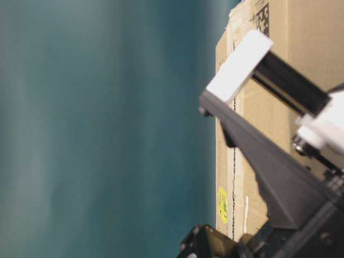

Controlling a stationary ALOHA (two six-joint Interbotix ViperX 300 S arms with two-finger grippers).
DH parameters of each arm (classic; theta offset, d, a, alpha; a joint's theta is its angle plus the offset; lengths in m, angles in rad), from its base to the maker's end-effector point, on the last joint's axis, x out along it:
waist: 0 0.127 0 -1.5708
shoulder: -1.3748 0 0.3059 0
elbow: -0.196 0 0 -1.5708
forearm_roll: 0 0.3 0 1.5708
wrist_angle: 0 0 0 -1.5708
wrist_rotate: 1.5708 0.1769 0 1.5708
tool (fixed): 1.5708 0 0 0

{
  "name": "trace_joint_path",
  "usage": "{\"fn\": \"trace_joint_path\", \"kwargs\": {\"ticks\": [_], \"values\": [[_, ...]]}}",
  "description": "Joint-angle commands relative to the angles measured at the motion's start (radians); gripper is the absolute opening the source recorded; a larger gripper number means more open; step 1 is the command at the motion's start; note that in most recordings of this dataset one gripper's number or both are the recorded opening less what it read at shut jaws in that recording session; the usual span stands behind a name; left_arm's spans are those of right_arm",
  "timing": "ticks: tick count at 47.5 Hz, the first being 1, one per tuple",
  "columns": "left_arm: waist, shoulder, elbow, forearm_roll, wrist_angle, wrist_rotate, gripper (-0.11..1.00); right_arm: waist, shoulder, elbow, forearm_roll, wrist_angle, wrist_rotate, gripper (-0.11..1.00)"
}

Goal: Apply tape along the seams of the closed cardboard box to seal it securely.

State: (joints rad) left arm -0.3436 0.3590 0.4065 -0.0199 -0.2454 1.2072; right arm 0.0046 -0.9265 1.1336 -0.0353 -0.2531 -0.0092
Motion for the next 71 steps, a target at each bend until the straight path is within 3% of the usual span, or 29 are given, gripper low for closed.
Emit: {"fn": "trace_joint_path", "kwargs": {"ticks": [1, 7, 20, 43, 61, 71], "values": [[0.005, -0.046, -0.018, -0.002, 0.009, -0.002, 0.0, 0.002, 0.006, -0.023, -0.002, -0.003, 0.002, 0.0], [0.011, -0.086, -0.032, 0.0, 0.026, 0.031, 0.0, 0.002, 0.009, -0.023, -0.002, 0.0, 0.002, 0.0], [0.035, -0.193, -0.037, -0.002, 0.055, 0.167, 0.0, 0.002, 0.026, -0.02, -0.002, 0.002, 0.008, 0.0], [0.179, -0.36, 0.054, -0.002, 0.107, 0.36, 0.0, 0.002, 0.058, -0.017, -0.002, -0.003, 0.008, 0.0], [0.328, -0.483, 0.238, -0.003, 0.109, 0.37, 0.0, 0.002, 0.075, -0.014, -0.002, -0.005, 0.008, 0.0], [0.374, -0.508, 0.288, -0.003, 0.218, 0.379, 0.0, 0.002, 0.092, -0.012, -0.002, -0.009, 0.008, 0.0]]}}
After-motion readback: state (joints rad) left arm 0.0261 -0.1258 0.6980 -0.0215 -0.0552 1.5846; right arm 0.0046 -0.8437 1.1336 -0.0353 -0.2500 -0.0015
